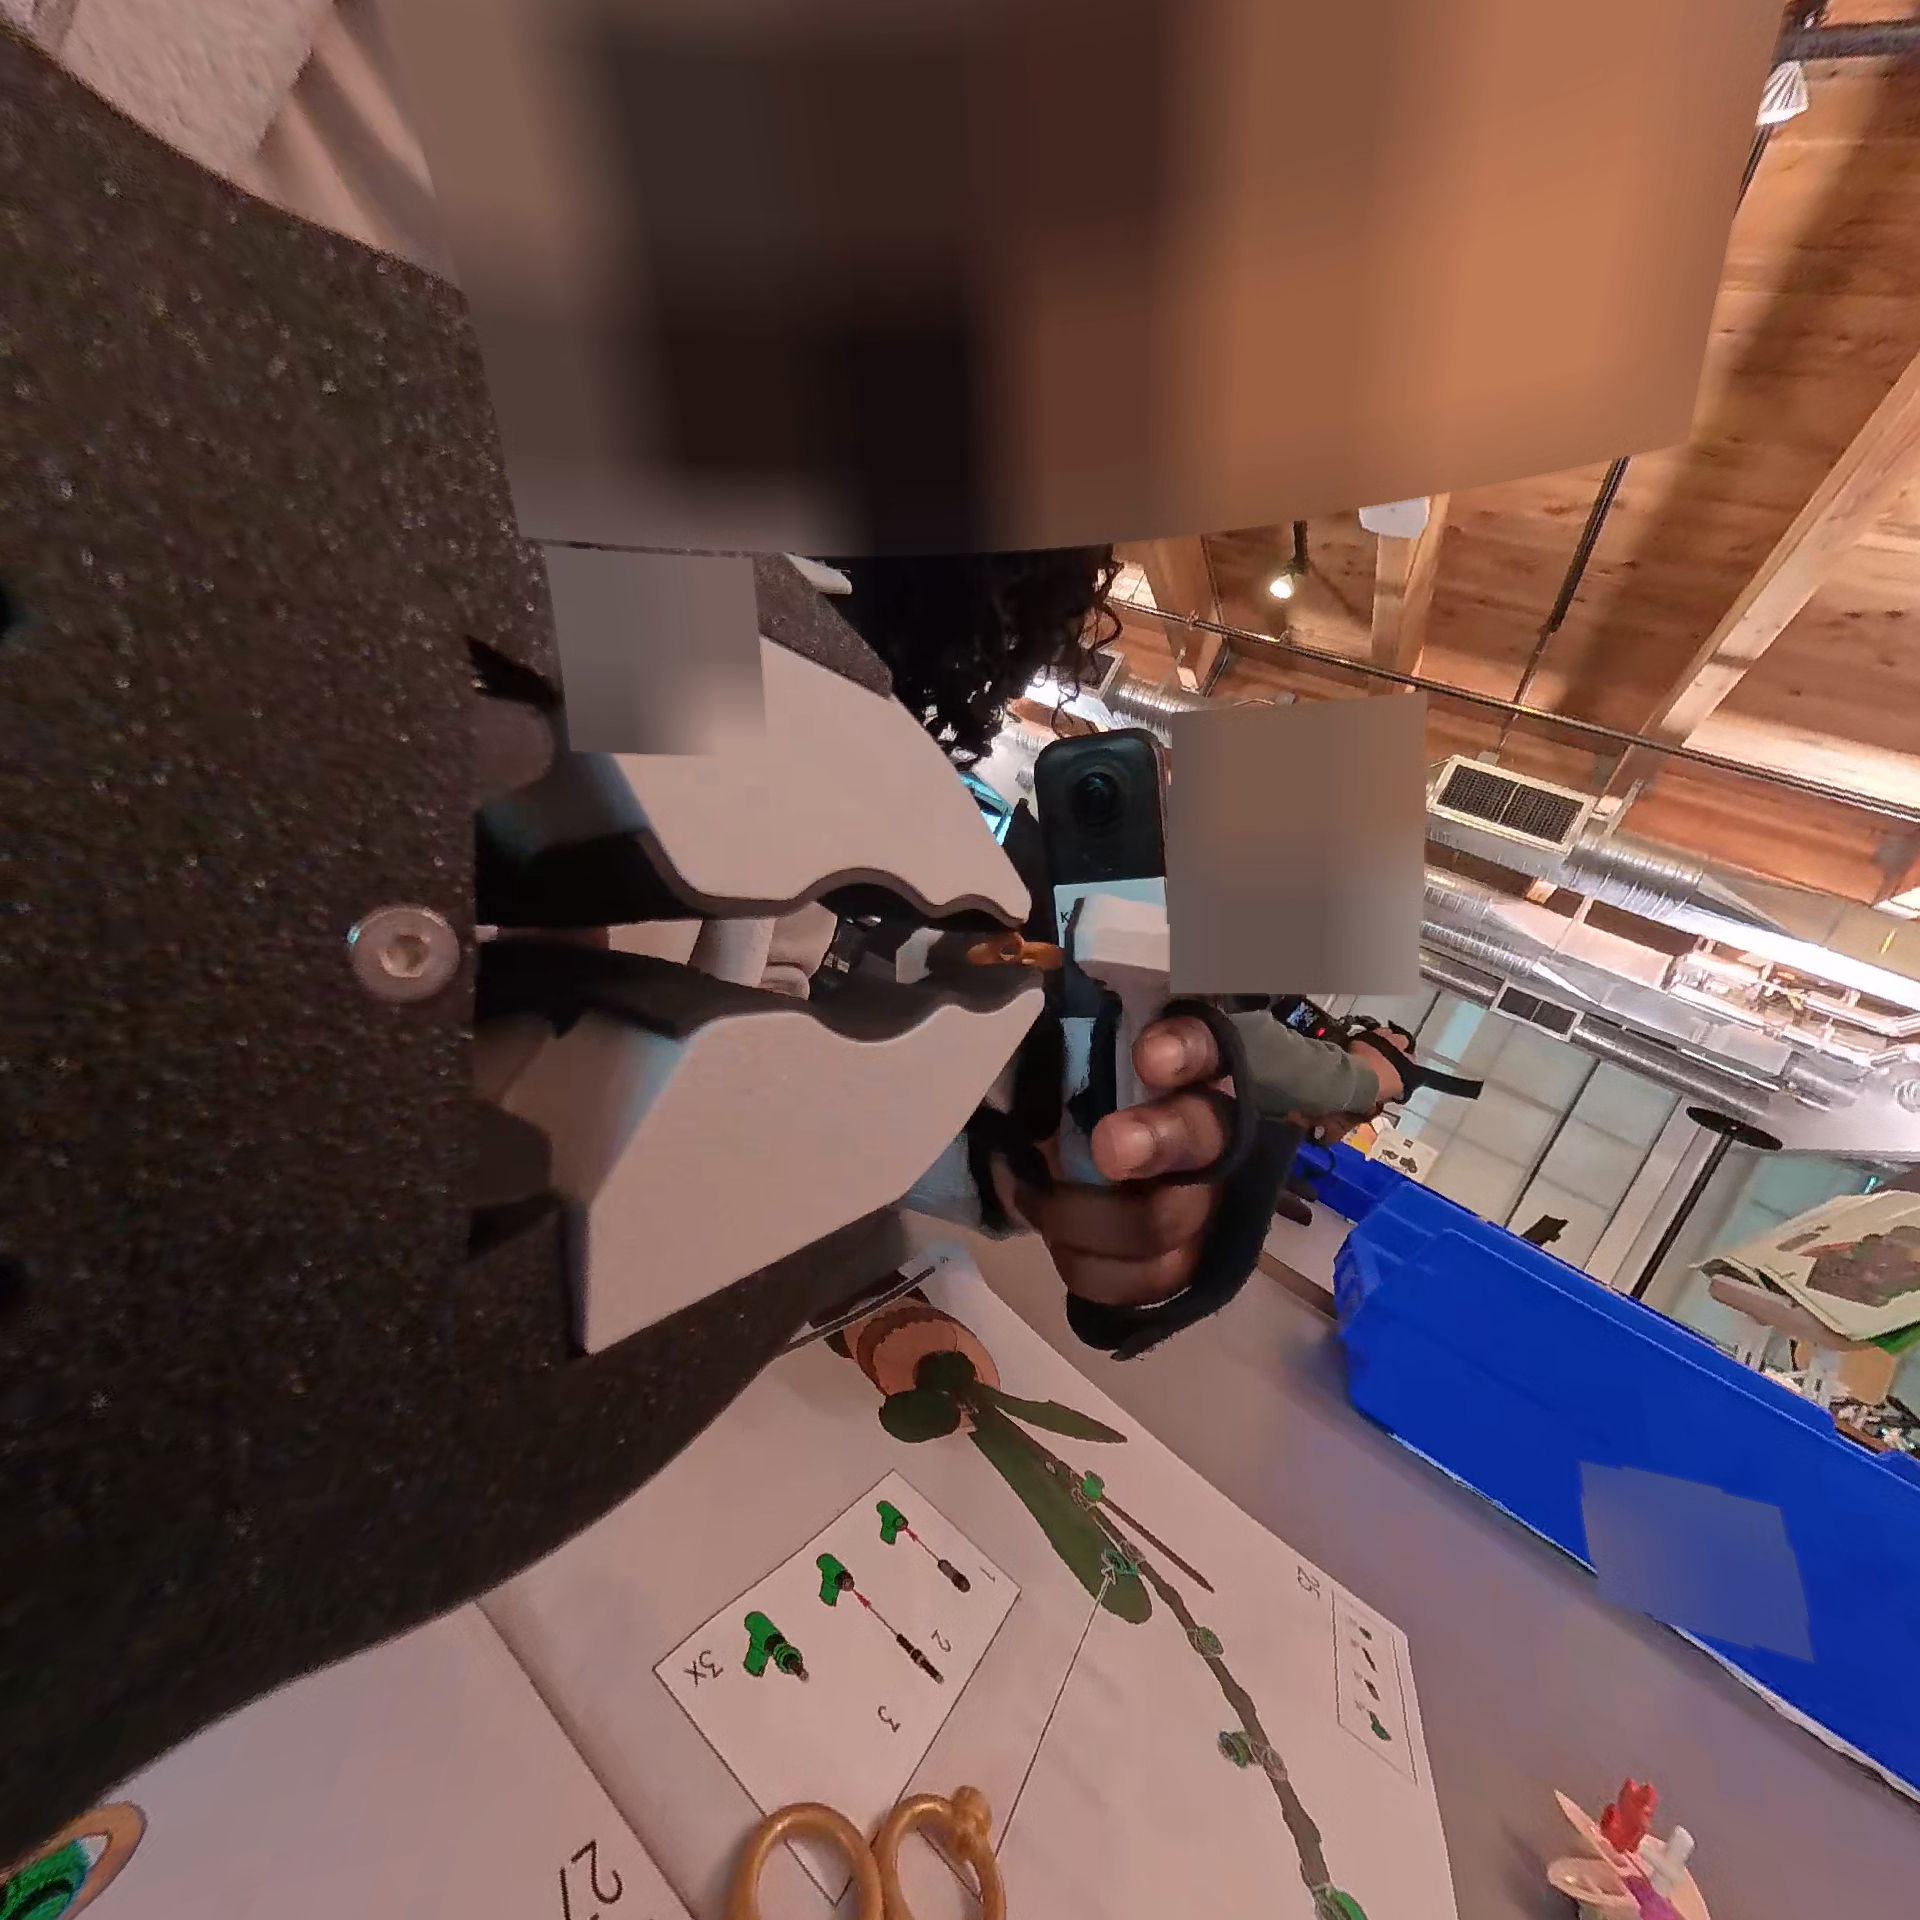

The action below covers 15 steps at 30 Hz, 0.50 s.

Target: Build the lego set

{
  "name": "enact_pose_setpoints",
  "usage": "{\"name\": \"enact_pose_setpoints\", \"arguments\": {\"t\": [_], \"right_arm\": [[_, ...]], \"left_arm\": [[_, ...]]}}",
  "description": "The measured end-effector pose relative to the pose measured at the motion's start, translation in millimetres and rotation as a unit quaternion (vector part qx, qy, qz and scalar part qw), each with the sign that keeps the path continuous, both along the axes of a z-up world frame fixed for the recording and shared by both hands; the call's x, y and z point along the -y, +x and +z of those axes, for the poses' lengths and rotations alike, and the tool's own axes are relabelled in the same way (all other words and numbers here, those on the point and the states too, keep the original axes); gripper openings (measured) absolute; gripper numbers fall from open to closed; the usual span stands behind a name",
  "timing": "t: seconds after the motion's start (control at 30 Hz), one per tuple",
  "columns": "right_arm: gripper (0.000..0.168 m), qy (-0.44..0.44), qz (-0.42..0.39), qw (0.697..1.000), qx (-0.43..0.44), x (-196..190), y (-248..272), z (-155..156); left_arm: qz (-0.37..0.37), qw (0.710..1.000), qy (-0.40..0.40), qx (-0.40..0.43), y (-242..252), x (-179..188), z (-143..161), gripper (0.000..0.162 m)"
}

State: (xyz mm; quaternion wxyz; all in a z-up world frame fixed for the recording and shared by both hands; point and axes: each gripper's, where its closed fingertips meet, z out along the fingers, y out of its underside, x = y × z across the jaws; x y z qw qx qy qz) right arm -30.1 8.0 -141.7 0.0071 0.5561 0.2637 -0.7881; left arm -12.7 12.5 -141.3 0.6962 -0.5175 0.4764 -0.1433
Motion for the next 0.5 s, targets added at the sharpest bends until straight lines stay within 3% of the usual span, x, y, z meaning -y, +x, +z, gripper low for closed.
{"name": "enact_pose_setpoints", "arguments": {"t": [0.33,0.5], "right_arm": [[0.006,0.015,0.006,1.000,-0.016,4.7,1.6,4.4],[0.039,0.096,-0.006,0.995,-0.017,4.8,9.9,7.8]], "left_arm": [[-0.018,1.000,-0.012,0.018,2.2,4.4,3.5,0.019],[-0.007,1.000,-0.007,0.011,0.0,2.8,4.9,0.019]]}}
